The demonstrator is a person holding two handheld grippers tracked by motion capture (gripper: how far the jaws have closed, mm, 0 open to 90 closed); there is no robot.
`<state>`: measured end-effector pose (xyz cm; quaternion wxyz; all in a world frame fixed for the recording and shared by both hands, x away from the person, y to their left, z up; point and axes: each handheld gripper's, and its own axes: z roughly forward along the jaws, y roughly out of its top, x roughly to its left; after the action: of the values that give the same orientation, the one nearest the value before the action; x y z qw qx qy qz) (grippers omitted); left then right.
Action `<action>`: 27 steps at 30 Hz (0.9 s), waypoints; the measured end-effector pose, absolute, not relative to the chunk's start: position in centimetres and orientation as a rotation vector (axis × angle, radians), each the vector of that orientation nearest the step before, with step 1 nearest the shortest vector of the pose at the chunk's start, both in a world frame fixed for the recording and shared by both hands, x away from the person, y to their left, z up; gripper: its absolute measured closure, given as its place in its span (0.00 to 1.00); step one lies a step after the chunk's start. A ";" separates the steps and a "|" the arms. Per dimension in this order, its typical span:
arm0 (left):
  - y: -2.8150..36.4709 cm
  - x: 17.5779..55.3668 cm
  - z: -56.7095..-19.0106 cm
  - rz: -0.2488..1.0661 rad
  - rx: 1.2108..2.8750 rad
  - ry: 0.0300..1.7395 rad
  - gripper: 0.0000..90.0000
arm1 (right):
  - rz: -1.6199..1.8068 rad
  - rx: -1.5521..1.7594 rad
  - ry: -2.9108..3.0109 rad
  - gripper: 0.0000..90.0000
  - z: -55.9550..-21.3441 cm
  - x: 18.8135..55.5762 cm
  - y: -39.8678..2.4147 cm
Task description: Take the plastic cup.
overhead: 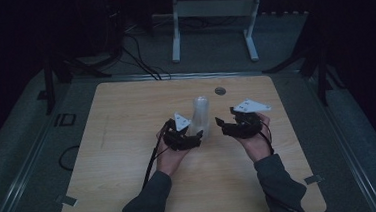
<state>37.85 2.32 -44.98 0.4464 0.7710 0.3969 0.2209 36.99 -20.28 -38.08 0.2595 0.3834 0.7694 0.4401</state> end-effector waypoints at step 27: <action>0.9 39.3 -46.0 0.547 1.867 0.969 0.24 | 1.254 0.964 2.125 0.32 -36.9 38.6 -17.1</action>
<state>39.34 0.86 -45.98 0.4657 0.7602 0.3945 0.2227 38.56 -17.09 -36.86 0.2438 0.3531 0.7779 0.4591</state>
